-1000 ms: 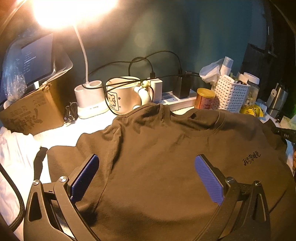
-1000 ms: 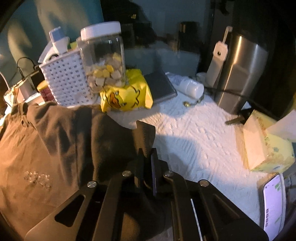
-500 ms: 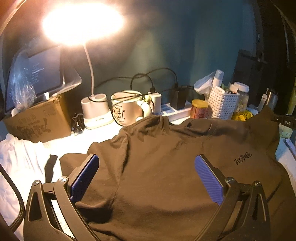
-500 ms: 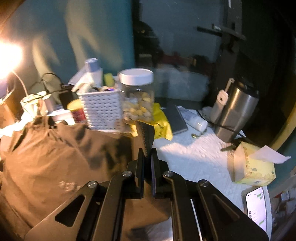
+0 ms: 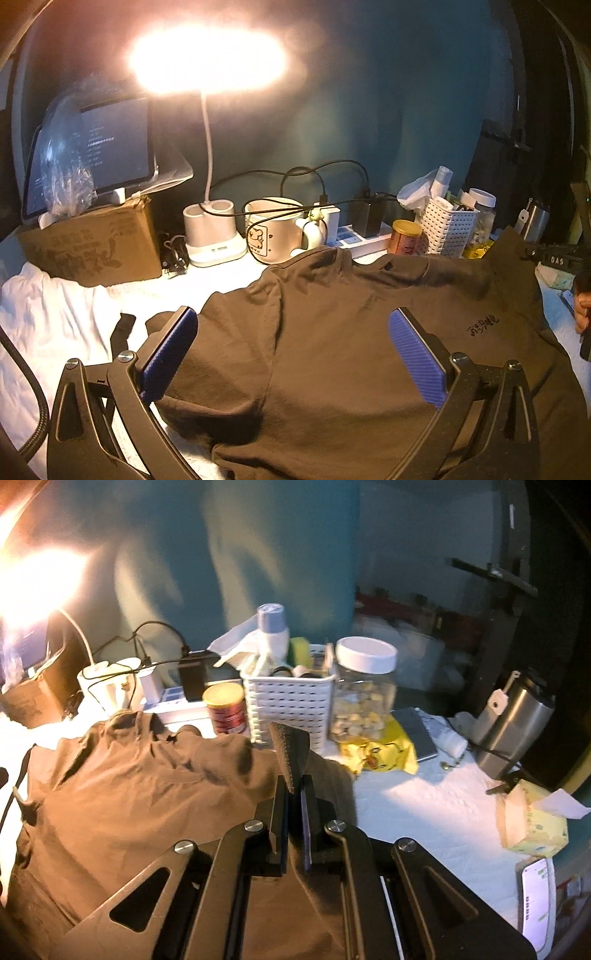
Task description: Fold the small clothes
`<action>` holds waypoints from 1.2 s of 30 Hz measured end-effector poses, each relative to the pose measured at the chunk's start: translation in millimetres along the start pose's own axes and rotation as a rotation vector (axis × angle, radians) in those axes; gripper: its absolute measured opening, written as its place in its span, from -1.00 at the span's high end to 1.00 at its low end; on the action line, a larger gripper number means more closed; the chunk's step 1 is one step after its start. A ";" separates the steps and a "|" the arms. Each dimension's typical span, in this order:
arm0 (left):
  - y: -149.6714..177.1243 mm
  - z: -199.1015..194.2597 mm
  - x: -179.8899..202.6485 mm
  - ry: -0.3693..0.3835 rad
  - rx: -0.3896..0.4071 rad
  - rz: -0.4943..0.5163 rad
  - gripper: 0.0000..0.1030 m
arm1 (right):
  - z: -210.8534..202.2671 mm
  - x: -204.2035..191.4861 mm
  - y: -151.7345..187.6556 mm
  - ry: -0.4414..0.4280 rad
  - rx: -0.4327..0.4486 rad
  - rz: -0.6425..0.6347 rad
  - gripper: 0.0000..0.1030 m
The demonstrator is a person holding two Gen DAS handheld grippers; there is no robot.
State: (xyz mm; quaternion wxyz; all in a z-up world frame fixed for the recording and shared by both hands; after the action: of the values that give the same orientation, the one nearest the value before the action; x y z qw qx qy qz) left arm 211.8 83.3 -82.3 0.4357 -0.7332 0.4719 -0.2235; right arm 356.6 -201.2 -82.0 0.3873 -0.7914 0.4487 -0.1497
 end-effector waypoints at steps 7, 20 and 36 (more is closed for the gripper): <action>8.4 6.9 -17.0 -0.008 -0.019 -0.009 -0.98 | 28.9 -21.2 17.3 -0.031 -0.056 0.020 0.87; 17.0 15.7 -38.9 -0.023 -0.050 -0.034 -0.98 | 56.5 -50.4 49.2 -0.163 -0.140 0.152 0.27; 25.0 6.6 -30.0 -0.037 -0.075 0.000 -0.98 | 1.9 15.6 85.4 -0.032 -0.080 0.215 -0.14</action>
State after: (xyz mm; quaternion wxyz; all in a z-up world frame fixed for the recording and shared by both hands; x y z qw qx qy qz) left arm 190.7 108.4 -104.4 0.4164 -0.7531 0.4718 -0.1922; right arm 315.6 -238.6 -148.8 0.3763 -0.7558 0.5304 -0.0765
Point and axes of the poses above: each gripper's, at about its wrist camera, not at the fingertips, and z roughly the way its jaws point, x to its right, y to its underside, the point moved 10 cm from there along z, roughly the way its jaws point, and after that the axes turned 15 degrees about -y, right-handed, at the moved point
